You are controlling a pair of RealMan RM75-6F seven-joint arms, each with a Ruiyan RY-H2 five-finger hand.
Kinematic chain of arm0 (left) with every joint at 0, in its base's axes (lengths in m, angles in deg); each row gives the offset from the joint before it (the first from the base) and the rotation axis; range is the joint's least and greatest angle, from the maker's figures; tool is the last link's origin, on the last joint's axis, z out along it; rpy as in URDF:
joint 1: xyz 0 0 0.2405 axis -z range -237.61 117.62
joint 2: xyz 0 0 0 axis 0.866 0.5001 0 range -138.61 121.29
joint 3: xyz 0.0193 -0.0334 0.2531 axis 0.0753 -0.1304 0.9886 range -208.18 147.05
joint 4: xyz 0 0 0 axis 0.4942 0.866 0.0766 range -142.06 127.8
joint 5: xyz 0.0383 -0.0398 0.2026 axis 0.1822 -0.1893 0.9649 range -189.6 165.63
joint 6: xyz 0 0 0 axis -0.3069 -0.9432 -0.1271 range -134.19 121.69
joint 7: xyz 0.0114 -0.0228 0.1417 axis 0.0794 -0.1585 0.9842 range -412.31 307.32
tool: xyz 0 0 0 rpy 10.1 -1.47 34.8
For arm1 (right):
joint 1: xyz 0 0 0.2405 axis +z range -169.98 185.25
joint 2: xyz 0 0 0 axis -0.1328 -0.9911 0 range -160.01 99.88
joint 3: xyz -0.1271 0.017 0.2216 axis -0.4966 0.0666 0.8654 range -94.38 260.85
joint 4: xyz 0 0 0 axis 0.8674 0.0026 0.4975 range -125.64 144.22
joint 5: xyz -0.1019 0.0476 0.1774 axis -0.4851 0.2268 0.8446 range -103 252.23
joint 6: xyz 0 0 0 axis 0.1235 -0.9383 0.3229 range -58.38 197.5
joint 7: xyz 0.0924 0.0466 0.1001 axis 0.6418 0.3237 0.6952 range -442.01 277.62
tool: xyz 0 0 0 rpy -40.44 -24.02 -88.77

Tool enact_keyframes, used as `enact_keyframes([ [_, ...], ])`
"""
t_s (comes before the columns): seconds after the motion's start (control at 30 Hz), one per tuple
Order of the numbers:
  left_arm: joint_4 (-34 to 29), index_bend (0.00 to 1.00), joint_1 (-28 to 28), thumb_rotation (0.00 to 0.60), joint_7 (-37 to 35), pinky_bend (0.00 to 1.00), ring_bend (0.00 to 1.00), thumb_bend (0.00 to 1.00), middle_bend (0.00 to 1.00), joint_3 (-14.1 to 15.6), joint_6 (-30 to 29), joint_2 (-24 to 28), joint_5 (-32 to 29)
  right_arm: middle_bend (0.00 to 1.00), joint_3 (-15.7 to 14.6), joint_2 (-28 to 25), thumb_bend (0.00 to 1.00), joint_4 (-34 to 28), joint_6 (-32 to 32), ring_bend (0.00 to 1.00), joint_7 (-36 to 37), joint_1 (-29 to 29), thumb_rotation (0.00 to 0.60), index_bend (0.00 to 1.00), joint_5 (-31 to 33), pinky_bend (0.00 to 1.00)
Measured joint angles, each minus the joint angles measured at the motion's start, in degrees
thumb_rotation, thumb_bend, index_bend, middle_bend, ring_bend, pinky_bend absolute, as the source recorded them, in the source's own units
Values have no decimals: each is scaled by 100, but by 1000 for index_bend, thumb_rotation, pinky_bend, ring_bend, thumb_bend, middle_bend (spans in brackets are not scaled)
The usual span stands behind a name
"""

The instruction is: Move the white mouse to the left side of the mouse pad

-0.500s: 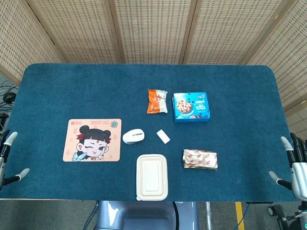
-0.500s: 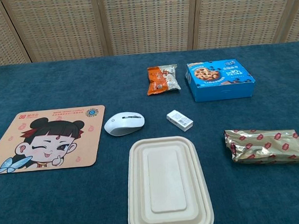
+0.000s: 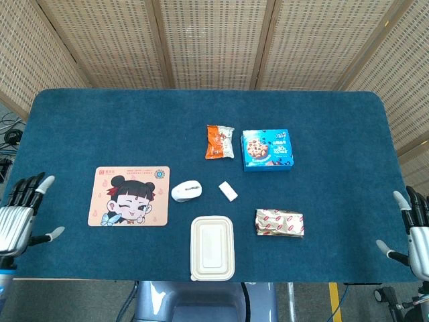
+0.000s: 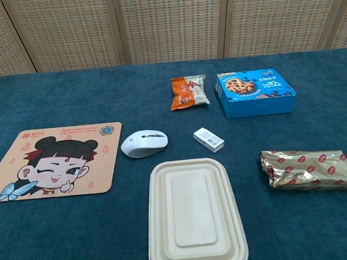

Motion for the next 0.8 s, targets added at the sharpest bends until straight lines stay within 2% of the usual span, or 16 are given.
enact_keyframes([
  [0.17, 64, 0, 764, 600, 79, 0, 0, 0, 0, -220, 973, -319, -82, 0, 39, -34, 0, 21, -81, 0, 147, 24, 600, 0, 112, 0],
  [0.37, 203, 0, 1827, 600, 653, 24, 0, 0, 0, -519, 2357, -998, -750, 0, 70, -72, 0, 90, -221, 0, 341, 58, 600, 0, 249, 0],
  [0.5, 501, 0, 2337, 600, 1392, 49, 0, 0, 0, -728, 2761, -1634, -1542, 0, 87, -105, 0, 135, -283, 0, 517, 70, 600, 0, 313, 0],
  [0.7, 1257, 0, 3163, 600, 2019, 82, 0, 0, 0, -1000, 3335, -2546, -2926, 0, 97, -149, 0, 178, -349, 0, 704, 84, 600, 0, 350, 0],
  [0.8, 1618, 0, 3431, 600, 2025, 100, 0, 0, 0, -1069, 3607, -2837, -3137, 0, 101, -156, 0, 196, -384, 0, 744, 94, 600, 0, 377, 0],
])
